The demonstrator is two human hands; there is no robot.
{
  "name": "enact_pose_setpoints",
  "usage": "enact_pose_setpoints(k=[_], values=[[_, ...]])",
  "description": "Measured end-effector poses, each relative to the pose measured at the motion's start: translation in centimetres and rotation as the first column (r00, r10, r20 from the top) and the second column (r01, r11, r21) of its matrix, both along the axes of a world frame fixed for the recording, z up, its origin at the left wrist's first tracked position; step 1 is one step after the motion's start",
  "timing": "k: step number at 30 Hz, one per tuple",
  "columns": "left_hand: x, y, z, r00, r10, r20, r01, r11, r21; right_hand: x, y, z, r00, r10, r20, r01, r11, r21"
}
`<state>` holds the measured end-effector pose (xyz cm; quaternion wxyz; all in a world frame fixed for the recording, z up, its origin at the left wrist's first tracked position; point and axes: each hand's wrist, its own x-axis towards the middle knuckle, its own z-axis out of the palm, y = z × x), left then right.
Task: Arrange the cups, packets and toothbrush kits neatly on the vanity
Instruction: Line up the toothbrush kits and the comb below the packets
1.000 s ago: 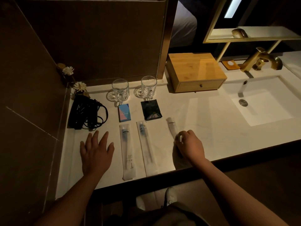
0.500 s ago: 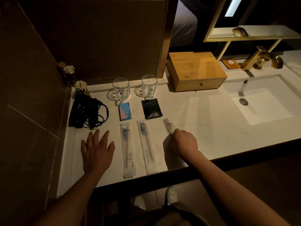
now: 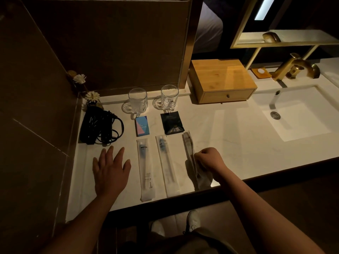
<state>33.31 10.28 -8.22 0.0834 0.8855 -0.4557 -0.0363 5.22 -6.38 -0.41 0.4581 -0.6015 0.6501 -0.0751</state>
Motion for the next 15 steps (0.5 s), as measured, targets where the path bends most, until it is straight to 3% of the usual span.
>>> enact_pose_setpoints(k=[5,8,11,15], values=[[-0.2,0.0,-0.1,1.0,-0.001,0.0,0.001,1.0,-0.004,-0.9,0.3,-0.3,0.971,0.06,-0.231,-0.115,0.966,-0.232],[-0.1,0.0,0.0,1.0,0.003,0.004,-0.002,1.0,-0.007,-0.3,1.1,-0.6,0.937,0.194,-0.292,-0.301,0.872,-0.387],[-0.2,0.0,0.1,1.0,0.004,0.002,-0.004,1.0,-0.008,0.5,1.9,-1.7,0.87,0.31,-0.384,-0.465,0.777,-0.424],[-0.2,0.0,0.0,1.0,0.003,-0.002,-0.003,1.0,-0.003,1.0,1.7,-2.3,0.88,0.277,-0.386,-0.443,0.773,-0.455]])
